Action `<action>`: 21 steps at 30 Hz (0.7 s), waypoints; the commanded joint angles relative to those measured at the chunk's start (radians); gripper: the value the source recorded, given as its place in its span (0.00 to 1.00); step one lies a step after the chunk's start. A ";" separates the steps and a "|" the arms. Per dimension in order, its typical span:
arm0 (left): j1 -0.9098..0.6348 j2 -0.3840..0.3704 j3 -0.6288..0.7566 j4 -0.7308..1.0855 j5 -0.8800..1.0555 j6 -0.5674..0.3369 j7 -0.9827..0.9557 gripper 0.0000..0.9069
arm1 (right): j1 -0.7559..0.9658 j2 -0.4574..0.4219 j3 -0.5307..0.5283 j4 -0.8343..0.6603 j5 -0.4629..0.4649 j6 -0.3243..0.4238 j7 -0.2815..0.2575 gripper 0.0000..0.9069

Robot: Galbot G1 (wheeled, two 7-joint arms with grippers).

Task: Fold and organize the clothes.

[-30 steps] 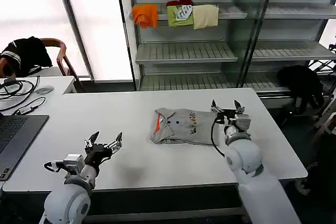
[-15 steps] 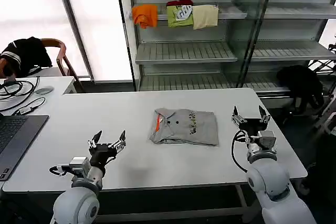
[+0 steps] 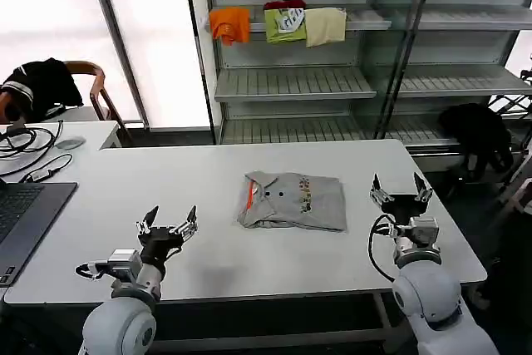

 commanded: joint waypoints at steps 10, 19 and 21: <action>-0.011 -0.009 -0.014 0.028 -0.011 -0.072 0.016 1.00 | -0.025 -0.005 -0.005 -0.017 -0.003 0.008 0.001 1.00; -0.003 -0.002 -0.027 0.010 0.025 -0.045 0.072 1.00 | -0.019 -0.003 -0.019 -0.033 -0.001 0.016 0.002 1.00; -0.003 -0.001 -0.027 0.008 0.027 -0.043 0.072 1.00 | -0.019 -0.002 -0.019 -0.030 -0.002 0.015 0.002 1.00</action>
